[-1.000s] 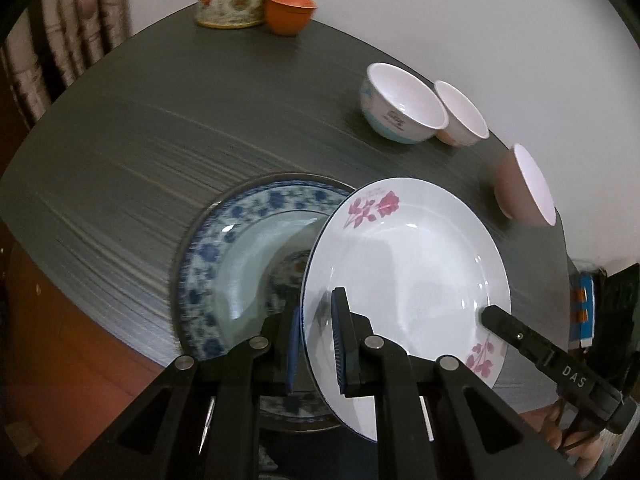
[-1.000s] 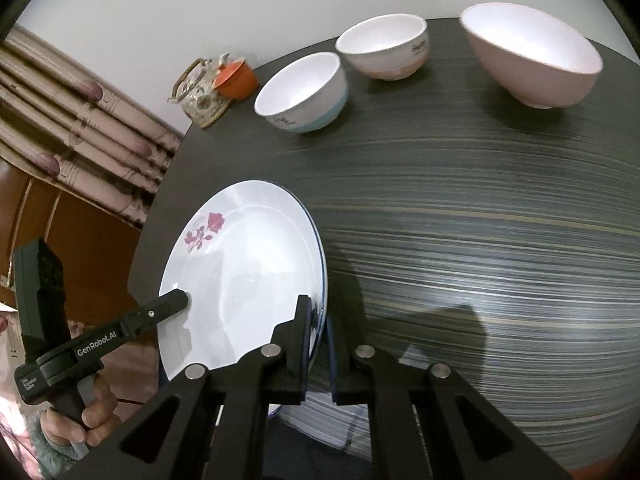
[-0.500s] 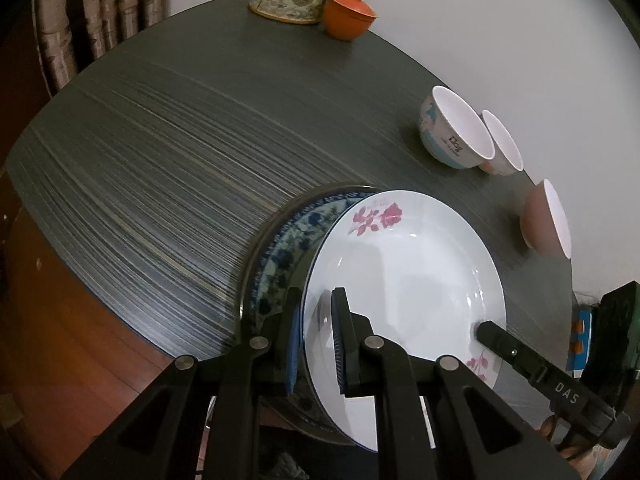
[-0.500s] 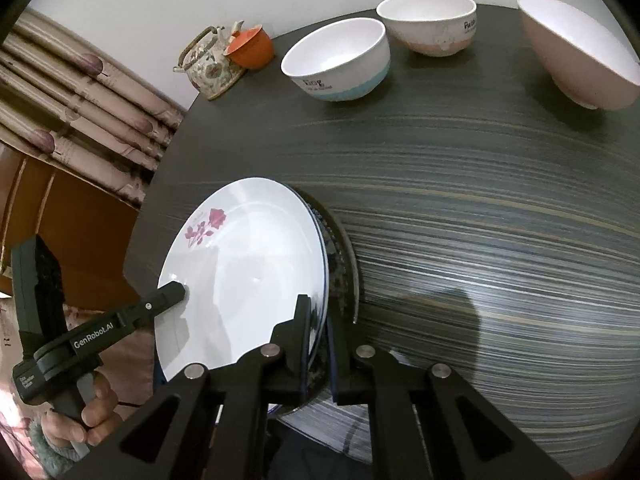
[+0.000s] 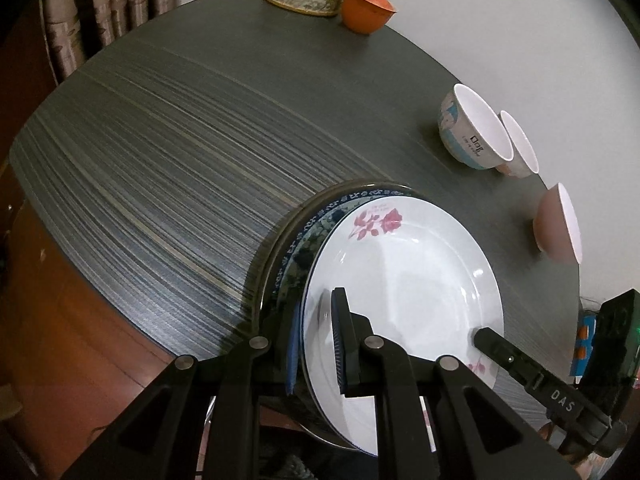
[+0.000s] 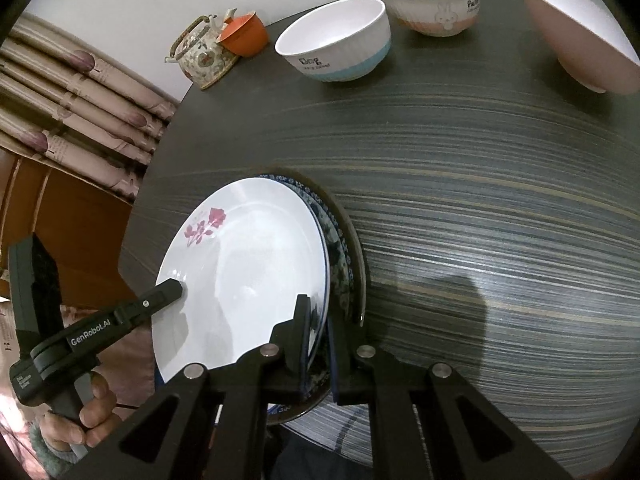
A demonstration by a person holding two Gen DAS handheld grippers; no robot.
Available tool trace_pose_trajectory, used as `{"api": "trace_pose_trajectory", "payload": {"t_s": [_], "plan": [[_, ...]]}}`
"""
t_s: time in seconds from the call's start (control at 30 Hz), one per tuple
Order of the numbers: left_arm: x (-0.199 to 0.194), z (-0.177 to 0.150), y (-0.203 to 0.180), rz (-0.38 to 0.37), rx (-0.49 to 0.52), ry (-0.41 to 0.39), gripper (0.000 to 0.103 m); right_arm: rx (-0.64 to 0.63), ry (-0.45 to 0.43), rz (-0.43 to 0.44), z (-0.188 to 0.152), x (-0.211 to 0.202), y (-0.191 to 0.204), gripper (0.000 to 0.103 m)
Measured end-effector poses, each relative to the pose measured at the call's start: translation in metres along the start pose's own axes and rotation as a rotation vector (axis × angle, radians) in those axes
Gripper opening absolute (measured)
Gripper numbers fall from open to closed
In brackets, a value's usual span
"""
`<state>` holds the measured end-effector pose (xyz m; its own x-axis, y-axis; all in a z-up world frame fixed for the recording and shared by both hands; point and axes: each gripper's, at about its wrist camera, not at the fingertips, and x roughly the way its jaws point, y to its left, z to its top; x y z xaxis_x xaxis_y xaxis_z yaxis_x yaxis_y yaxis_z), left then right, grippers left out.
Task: Organize plates and bowls
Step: 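Lower the pink-flowered plate onto the blue-and-white plate stack with both tools, then open both tools and withdraw them from the plate stack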
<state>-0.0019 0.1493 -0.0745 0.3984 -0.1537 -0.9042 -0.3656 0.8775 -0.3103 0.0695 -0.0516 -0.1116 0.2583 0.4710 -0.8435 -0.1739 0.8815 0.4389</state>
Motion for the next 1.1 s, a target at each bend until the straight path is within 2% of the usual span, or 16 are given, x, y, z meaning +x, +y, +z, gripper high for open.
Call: {"api": "trace_pose_trajectory", "payload": {"t_s": [0.23,0.67,0.87,1.0,1.1], "plan": [[0.003,-0.001,0.002,0.006,-0.015,0.014,0.012,-0.005,0.006,-0.022,0.0,0.004,0.006,0.01],[0.003,0.0,0.001,-0.005,-0.018,0.013,0.027,0.004,0.037,-0.073,0.003,0.009,0.012,0.012],[0.004,0.0,-0.006,0.003,0.015,0.008,0.034,-0.016,0.03,-0.097,0.006,0.009,0.022,0.021],[0.004,0.001,-0.007,0.001,0.019,0.003,0.037,-0.04,-0.015,-0.119,0.006,0.0,0.029,0.03],[0.004,0.002,-0.009,0.005,0.027,-0.004,0.039,-0.037,-0.044,-0.107,0.007,-0.008,0.03,0.031]]}}
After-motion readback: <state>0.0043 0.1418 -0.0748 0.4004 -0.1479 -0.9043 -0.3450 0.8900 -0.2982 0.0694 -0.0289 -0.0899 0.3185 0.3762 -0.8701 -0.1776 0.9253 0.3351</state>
